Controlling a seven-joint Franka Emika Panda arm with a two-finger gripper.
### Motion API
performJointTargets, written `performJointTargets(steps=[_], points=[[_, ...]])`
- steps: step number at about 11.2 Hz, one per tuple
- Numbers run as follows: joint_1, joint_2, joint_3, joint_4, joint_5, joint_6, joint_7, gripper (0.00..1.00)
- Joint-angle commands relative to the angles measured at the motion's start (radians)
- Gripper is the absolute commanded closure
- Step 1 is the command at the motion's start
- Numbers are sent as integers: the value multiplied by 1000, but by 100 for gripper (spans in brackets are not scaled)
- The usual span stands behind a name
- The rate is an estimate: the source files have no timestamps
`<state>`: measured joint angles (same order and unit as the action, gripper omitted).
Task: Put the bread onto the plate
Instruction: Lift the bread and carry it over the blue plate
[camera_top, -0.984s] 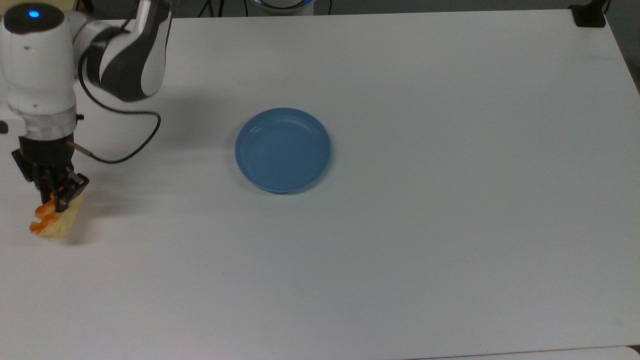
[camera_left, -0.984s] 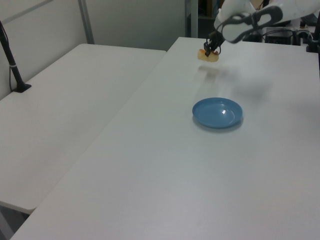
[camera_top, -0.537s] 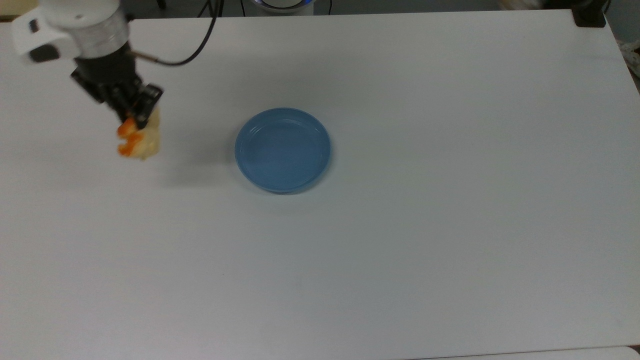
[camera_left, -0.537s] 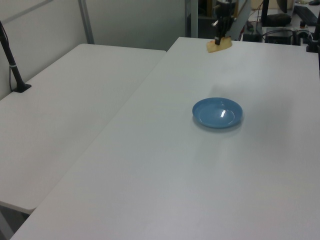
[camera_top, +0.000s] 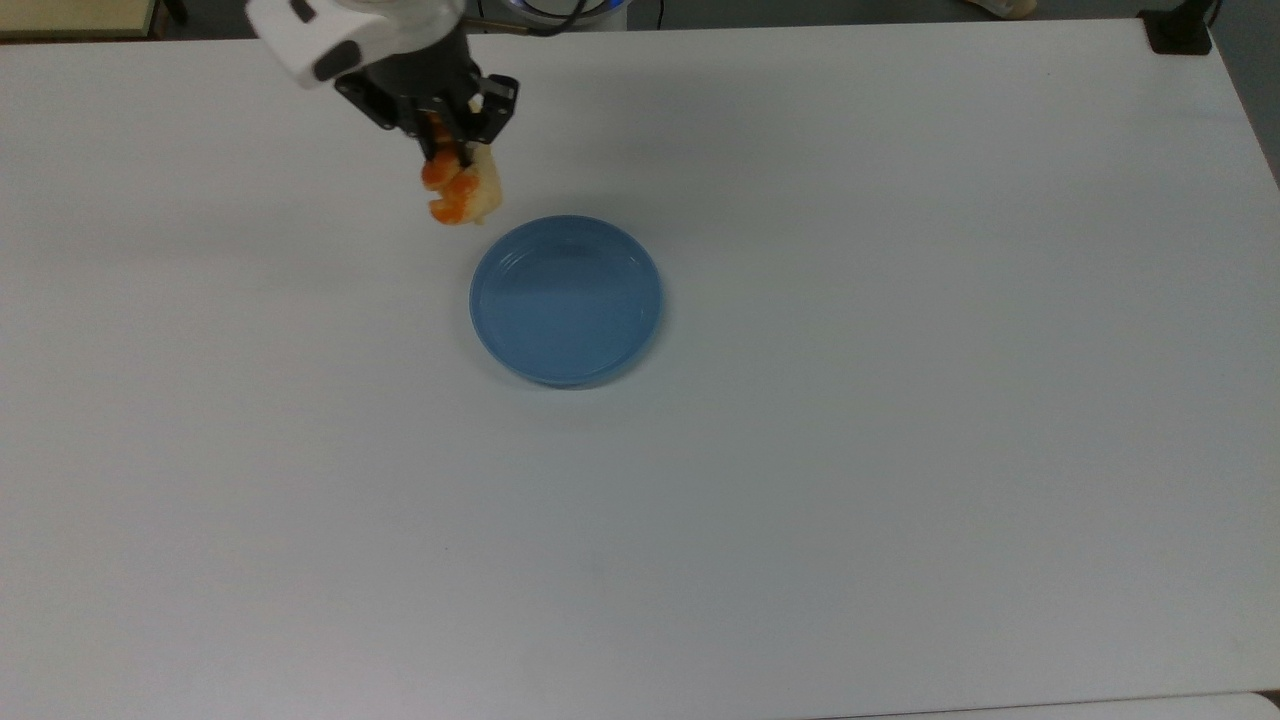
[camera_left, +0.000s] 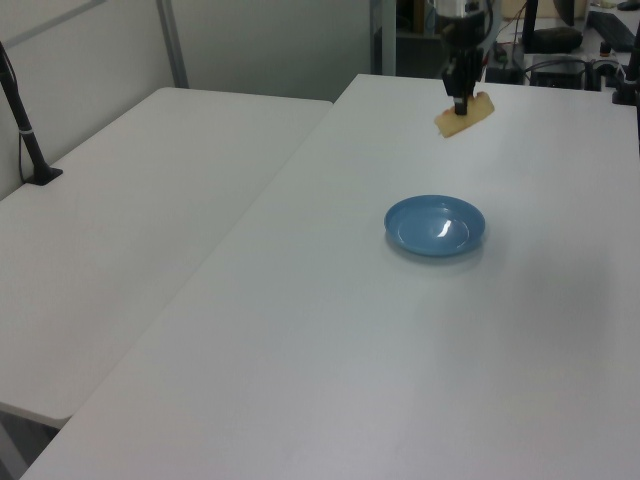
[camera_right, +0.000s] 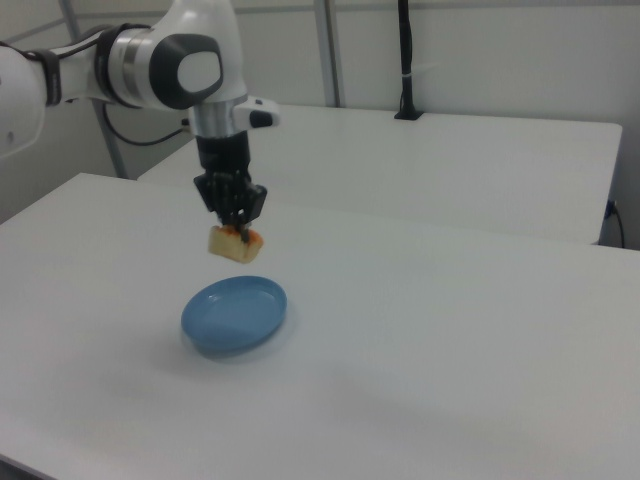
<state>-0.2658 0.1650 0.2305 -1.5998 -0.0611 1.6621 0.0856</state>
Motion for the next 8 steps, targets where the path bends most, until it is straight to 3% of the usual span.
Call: performJointTargets(steps=[1, 5, 8], points=[[29, -53, 16, -132, 7, 74, 37, 72], [80, -36, 18, -235, -9, 255, 149, 72], [111, 22, 18, -284, -87, 370, 251, 72]])
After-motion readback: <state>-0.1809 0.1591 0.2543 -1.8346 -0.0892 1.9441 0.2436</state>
